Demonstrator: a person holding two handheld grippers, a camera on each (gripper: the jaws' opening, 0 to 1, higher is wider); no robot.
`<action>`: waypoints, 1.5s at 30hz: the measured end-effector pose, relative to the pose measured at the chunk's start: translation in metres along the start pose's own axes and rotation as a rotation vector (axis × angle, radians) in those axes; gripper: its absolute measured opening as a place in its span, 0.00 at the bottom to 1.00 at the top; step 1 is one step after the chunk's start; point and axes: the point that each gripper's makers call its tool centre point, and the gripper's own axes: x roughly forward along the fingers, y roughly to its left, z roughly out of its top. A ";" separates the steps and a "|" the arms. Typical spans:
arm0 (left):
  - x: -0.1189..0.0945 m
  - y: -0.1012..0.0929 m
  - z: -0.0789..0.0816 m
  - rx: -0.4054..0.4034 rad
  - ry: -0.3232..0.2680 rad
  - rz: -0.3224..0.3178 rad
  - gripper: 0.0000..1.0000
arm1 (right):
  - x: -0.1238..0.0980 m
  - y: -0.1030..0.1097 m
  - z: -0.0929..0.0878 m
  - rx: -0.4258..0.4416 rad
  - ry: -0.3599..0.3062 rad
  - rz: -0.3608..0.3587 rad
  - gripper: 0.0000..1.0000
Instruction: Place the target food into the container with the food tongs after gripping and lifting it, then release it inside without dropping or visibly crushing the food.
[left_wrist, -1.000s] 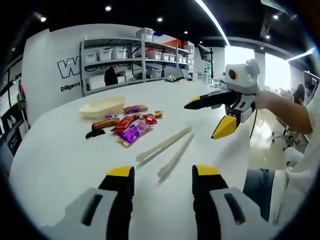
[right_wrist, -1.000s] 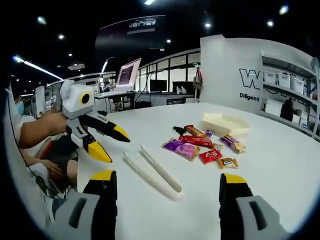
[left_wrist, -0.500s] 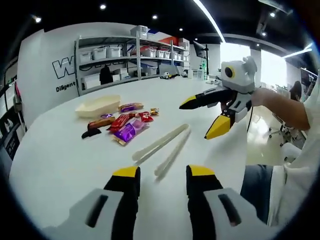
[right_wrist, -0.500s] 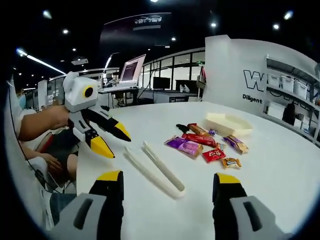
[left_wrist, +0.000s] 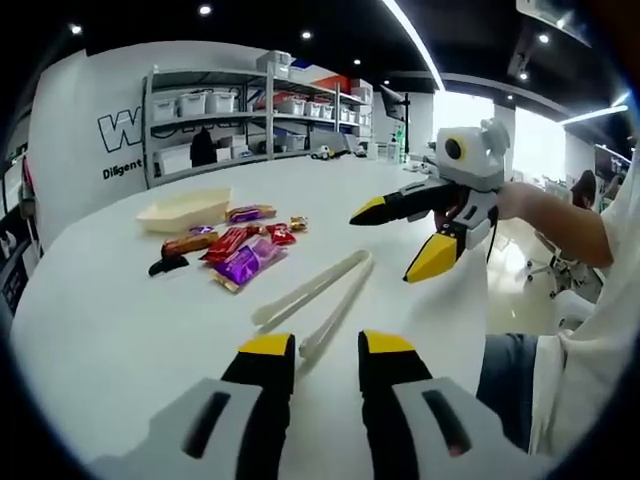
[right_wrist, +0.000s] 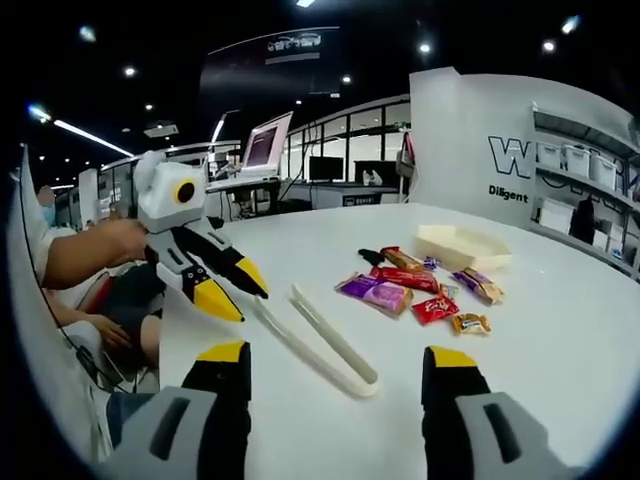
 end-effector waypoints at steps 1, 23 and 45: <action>0.000 0.000 0.000 0.002 0.001 0.000 0.24 | 0.000 0.000 0.001 -0.002 0.000 0.001 0.67; 0.007 0.004 0.000 -0.023 -0.016 -0.035 0.16 | -0.003 -0.001 0.001 0.009 0.000 0.008 0.62; 0.011 0.008 -0.001 -0.014 -0.038 -0.051 0.10 | -0.004 -0.001 -0.006 0.030 0.008 0.018 0.59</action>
